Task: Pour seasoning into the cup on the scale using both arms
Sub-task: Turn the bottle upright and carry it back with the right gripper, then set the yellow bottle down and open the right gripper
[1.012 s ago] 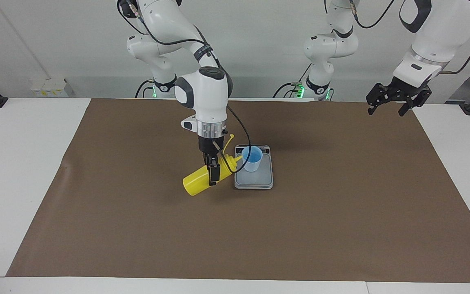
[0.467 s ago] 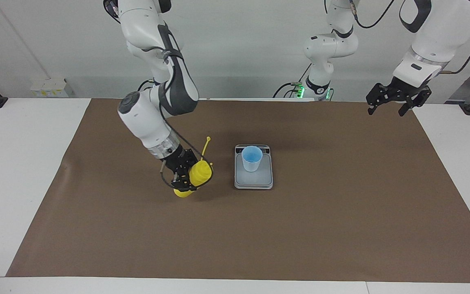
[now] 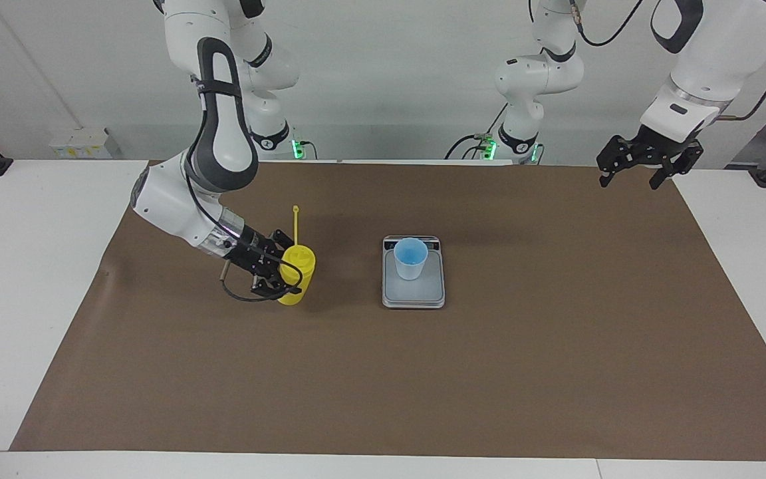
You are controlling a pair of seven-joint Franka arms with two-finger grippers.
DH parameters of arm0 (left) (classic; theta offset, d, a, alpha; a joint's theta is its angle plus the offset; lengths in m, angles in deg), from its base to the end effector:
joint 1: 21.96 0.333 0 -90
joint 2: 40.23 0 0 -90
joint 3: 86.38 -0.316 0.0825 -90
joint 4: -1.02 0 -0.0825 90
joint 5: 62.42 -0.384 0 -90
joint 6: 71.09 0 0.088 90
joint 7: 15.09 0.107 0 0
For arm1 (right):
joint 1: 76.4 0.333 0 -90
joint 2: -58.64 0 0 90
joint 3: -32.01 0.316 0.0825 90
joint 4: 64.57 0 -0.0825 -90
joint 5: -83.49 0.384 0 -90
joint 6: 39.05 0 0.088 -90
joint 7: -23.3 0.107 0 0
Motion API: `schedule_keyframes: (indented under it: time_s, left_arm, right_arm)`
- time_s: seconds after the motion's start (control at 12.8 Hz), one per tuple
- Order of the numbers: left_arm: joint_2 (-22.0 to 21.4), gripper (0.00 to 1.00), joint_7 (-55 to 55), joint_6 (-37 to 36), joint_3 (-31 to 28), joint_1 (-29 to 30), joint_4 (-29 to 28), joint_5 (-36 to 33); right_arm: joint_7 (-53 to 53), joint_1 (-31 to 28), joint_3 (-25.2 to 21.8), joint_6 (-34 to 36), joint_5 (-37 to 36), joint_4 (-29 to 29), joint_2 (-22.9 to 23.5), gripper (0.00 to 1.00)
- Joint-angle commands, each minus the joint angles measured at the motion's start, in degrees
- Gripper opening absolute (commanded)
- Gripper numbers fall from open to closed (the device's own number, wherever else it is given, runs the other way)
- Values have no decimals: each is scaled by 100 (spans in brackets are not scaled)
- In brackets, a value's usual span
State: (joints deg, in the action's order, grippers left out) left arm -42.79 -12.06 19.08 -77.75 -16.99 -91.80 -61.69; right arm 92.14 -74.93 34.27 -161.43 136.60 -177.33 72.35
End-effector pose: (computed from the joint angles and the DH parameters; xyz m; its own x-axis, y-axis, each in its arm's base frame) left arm 0.5393 -0.0377 0.6257 0.9932 -0.1163 -0.0018 -0.1163 -0.9932 0.0061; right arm 0.5999 0.0728 0.3599 -0.0836 -0.7148 -0.6944 -0.9928 0.1196 -0.0036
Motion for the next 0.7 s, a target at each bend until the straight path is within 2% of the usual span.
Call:
schedule_keyframes:
  time_s: [0.0,0.08,0.47,0.62]
  left_arm:
    - [-104,100,-31,-34,-2,30,-87,68]
    - [-104,100,-31,-34,-2,30,-87,68]
    - [-104,100,-31,-34,-2,30,-87,68]
    - [-104,100,-31,-34,-2,30,-87,68]
  right_arm:
    - [-766,-233,56,3,646,-824,-500,5]
    - [-758,-191,56,-40,648,-887,-553,99]
    - [-758,-216,12,-58,551,-835,-553,100]
    - [-741,-234,3,-58,141,-765,-614,100]
